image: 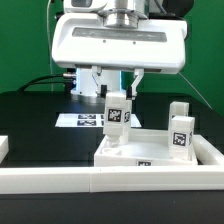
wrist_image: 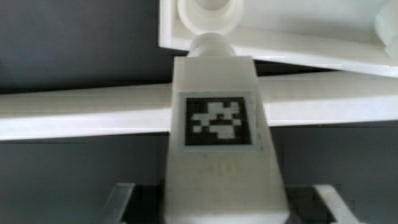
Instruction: Assemble square table
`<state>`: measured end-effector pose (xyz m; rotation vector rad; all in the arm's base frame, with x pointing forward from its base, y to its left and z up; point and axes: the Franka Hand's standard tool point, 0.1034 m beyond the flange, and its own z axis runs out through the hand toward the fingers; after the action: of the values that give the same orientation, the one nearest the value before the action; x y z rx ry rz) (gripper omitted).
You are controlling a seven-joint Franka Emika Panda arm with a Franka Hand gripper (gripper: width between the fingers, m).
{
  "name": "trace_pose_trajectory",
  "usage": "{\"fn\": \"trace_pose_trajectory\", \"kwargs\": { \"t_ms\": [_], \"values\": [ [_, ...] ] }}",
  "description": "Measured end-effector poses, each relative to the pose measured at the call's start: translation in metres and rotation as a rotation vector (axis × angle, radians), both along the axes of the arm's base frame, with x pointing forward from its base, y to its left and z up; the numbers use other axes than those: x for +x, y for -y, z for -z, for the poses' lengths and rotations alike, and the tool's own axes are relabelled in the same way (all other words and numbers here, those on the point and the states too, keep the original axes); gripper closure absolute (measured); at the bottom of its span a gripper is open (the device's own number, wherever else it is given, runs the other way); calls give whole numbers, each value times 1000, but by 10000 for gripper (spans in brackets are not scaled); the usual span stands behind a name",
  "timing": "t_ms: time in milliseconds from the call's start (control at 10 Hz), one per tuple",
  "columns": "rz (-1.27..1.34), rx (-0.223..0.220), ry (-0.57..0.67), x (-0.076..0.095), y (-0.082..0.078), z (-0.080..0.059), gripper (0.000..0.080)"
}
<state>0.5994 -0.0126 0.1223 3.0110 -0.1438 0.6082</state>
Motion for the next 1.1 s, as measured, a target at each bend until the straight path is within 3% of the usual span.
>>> {"fn": "trace_pose_trajectory", "kwargs": {
  "t_ms": [500, 1100],
  "values": [
    [-1, -9, 19, -5, 2, 2, 509],
    [-6, -16, -1, -11, 0, 14, 509]
  ]
}}
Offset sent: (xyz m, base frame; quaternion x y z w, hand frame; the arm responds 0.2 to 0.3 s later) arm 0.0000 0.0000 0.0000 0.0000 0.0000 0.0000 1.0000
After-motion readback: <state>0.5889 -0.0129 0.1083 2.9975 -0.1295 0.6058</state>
